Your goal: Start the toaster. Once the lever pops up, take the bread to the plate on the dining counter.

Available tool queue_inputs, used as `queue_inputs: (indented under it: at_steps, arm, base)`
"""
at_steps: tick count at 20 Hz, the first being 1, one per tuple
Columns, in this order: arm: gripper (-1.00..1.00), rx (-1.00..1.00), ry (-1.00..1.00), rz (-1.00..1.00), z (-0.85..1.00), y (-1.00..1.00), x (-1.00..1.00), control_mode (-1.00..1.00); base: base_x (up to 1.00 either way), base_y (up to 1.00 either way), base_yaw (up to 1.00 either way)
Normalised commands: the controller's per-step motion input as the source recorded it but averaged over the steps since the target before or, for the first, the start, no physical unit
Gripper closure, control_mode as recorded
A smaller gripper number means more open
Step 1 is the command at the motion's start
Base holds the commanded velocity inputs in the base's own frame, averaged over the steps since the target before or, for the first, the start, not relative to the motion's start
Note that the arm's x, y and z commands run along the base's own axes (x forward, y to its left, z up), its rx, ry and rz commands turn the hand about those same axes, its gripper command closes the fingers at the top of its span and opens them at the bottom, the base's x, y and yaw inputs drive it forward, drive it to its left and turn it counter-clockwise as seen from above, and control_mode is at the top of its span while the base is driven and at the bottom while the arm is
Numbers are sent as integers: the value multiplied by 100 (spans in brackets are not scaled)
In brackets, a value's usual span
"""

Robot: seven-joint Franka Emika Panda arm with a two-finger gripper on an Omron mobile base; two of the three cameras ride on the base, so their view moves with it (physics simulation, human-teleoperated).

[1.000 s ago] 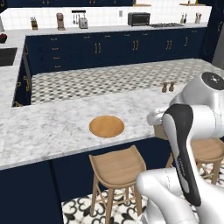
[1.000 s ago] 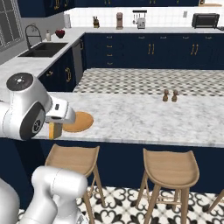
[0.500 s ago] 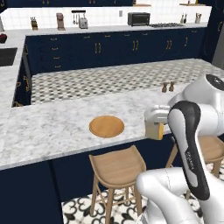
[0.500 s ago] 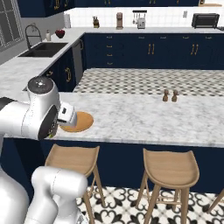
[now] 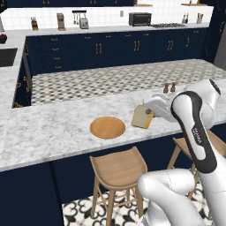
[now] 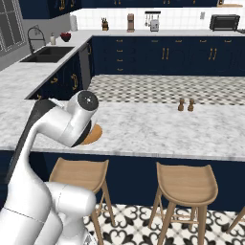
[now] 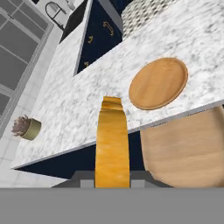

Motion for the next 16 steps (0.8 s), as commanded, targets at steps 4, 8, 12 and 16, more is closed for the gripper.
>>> queue_inputs:
  at_steps: [4,8,12,16]
  arm:
    - [100,4,8,0,-33,31,83,-100]
    - [100,0,5,-1,-38,32,54,-100]
    - [100,0,4,0,-38,24,49,-100]
    - [100,0,1,0,-35,26,49,-100]
  base:
    - [0,0,0]
    - [0,0,0]
    - [0,0,0]
    - [0,0,0]
